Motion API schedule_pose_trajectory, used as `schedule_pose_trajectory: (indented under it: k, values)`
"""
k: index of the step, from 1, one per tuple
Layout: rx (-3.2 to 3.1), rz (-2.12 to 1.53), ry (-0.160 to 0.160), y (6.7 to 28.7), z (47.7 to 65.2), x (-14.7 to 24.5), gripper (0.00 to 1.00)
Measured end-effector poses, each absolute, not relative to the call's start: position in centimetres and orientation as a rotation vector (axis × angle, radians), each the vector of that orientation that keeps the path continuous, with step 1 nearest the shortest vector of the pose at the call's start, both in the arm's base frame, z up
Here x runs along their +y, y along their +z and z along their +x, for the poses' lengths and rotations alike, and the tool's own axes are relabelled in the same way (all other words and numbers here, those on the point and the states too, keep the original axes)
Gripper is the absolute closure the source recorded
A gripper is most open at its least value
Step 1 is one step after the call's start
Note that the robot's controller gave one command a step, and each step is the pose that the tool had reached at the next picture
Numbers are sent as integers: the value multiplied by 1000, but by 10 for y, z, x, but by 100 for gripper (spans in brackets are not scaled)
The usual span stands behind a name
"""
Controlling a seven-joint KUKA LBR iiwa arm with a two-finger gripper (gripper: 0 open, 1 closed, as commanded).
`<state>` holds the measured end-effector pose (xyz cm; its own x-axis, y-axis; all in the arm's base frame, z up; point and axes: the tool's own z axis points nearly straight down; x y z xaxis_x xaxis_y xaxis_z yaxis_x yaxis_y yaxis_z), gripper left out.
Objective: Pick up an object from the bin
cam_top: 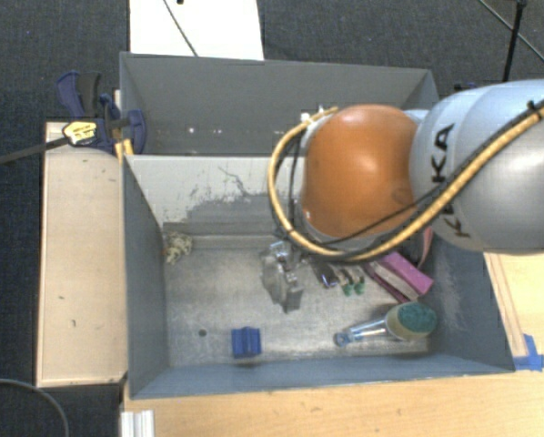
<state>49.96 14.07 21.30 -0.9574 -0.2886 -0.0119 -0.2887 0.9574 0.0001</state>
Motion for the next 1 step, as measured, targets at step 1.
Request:
schedule_pose_trajectory:
  k: [1]
  values:
    - [3107, -450, 2, 208, 498, 140, 0]
